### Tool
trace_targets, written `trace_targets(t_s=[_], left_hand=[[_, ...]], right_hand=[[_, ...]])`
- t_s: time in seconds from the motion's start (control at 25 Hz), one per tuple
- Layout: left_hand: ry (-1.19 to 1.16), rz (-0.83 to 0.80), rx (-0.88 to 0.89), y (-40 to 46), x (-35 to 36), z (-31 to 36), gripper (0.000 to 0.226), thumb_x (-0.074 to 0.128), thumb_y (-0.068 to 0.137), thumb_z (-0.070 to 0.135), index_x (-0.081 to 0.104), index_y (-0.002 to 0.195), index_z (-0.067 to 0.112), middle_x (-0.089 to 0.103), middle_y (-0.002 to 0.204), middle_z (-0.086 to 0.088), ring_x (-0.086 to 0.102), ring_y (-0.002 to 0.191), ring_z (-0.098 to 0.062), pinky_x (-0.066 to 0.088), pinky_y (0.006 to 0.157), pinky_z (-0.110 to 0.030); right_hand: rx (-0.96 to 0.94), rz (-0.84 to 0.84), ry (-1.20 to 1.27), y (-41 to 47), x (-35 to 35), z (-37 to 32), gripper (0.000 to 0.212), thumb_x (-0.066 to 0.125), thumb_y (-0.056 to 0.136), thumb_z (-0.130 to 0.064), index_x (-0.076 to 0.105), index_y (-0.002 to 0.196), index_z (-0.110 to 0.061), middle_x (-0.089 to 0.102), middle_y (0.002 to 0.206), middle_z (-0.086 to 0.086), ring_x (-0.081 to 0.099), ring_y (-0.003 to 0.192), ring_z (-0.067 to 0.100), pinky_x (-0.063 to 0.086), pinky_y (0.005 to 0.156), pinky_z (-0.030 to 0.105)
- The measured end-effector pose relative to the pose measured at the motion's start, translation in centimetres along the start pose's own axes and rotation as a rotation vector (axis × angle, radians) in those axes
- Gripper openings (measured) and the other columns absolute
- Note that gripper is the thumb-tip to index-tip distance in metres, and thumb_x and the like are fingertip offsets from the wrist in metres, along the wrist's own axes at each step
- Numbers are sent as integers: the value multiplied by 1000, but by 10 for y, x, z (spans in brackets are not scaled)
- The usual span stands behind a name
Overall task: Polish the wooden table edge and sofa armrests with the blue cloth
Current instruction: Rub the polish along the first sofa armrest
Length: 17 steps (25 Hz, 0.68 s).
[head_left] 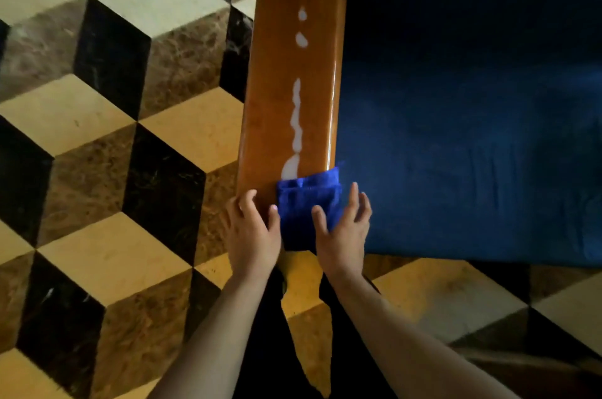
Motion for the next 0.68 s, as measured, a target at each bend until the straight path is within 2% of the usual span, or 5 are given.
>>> trace_targets(t_s=[0.08,0.16,0.4,0.6,0.68], left_hand=[[7,80,81,22,-1,-15,44,59,95,39,52,130,13,52,136,-19,49,117,-36,44,91,-47],[-91,-9,21,47,-4,-26,47,51,99,45,49,136,16,47,142,-17,50,121,-34,47,92,-47],[-703,-392,-586,119,11,-23,65,30,99,66,50,144,23,57,143,-6,59,116,-28,46,90,-38],[-807,-464,-666,140,16,-30,71,27,96,71,56,139,22,70,113,-5,63,84,-21,52,76,-37],[-812,-490,-661,140,12,-38,76,27,95,73,49,146,20,69,113,-3,66,95,-22,54,79,-39]], right_hand=[[-55,-34,-43,0,29,-8,98,46,85,-80,-6,159,-41,7,170,2,22,154,30,36,119,52],[-6,72,-87,4,44,-17,104,44,81,-85,-4,159,-36,24,165,9,40,144,35,46,110,52],[58,201,-119,65,31,-55,105,47,77,-89,19,156,-26,52,143,9,61,118,38,48,88,47],[34,90,293,150,4,-84,84,62,74,-75,52,136,-19,70,120,2,70,105,20,58,93,43],[12,-52,519,152,-2,-77,70,66,82,-61,55,137,-19,72,119,0,72,103,12,58,94,38]])
Point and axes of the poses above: each hand's wrist, its own y-axis towards the middle knuckle, its own x-axis out of the palm, z = x × y, the point moved 2 cm from there along y, towards the middle knuckle
